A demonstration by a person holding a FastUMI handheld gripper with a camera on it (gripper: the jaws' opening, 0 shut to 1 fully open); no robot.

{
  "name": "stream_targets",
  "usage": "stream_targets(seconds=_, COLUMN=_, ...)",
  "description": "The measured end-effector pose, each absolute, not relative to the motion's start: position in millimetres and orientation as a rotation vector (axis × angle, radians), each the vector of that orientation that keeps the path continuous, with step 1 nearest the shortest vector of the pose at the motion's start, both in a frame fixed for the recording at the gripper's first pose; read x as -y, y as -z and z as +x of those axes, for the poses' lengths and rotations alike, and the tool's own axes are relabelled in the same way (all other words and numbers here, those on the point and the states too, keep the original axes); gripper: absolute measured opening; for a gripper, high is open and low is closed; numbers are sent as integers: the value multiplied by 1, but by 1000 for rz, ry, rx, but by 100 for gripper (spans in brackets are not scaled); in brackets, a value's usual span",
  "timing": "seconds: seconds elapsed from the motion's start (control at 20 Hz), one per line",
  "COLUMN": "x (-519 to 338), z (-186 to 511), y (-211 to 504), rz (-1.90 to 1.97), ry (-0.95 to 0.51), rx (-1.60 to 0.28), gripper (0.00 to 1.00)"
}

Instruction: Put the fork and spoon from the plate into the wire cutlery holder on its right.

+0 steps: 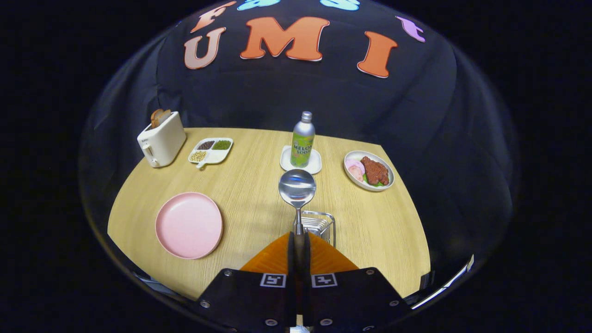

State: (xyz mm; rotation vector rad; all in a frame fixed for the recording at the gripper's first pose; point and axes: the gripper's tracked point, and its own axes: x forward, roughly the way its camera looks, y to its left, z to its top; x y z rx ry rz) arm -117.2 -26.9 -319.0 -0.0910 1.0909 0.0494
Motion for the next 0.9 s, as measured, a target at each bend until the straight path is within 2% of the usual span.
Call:
stream_targets(seconds=0.6, x=50, z=-149, y=360, rz=-218, ry=-99, rx=-1378, gripper=6)
stream_targets(seconds=0.9, x=50, z=-130, y=356, rz=-269, ry=-111, rx=-1336, gripper=10)
